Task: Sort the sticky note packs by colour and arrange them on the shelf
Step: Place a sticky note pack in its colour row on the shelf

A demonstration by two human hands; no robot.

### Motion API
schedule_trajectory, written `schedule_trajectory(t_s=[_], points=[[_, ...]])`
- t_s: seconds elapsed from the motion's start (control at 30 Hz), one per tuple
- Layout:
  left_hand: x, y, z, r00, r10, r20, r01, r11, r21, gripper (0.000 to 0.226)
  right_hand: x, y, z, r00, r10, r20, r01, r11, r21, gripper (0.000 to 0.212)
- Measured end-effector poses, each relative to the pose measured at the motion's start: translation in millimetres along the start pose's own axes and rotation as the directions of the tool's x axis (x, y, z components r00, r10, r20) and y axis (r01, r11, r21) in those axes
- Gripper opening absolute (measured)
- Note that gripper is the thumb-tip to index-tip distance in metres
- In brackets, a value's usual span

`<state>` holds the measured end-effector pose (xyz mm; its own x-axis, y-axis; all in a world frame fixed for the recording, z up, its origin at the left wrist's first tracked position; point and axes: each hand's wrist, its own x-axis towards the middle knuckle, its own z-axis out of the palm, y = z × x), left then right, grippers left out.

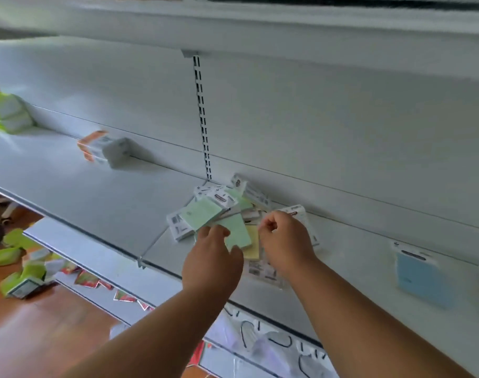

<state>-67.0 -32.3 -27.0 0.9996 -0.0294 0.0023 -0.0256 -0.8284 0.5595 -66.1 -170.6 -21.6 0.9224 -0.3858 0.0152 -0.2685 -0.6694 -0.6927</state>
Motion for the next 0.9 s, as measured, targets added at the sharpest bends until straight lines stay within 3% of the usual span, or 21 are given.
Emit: schedule_trajectory(t_s=[0.13,0.23,0.37,0.47,0.53,0.67,0.9], points=[[11,-20,-4,0.991,0.011,0.133,-0.016,0.999,0.034,0.041,7,-16,20,0.989,0.109,0.098,-0.106,0.994,-0.035,0.017],[11,-23,-1,0.984,0.080,0.158,-0.078,0.997,-0.018,0.036,10,-22,27,0.971,0.206,0.124,-0.219,0.970,0.104,0.012],[9,-21,0,0.979,0.134,0.155,-0.120,0.988,-0.094,0.029,8,-19,21,0.961,0.271,0.049,-0.275,0.936,0.221,0.014],[9,-16,-1,0.992,0.067,0.108,-0.047,0.983,-0.179,0.033,1,-7,6,0.942,0.336,-0.020,-0.301,0.868,0.395,0.015],[9,-5,5,0.988,0.046,0.147,0.001,0.953,-0.304,0.030,-6,1,-11,0.925,0.374,-0.064,-0.289,0.805,0.518,0.016],[2,24,25,0.929,0.141,0.342,0.080,0.827,-0.556,0.015,-31,17,-40,0.893,0.427,-0.144,-0.286,0.783,0.552,0.011],[-35,74,53,0.790,0.418,0.449,-0.122,0.825,-0.553,0.014,-88,72,-98,0.749,0.534,-0.393,-0.345,0.820,0.457,0.016]])
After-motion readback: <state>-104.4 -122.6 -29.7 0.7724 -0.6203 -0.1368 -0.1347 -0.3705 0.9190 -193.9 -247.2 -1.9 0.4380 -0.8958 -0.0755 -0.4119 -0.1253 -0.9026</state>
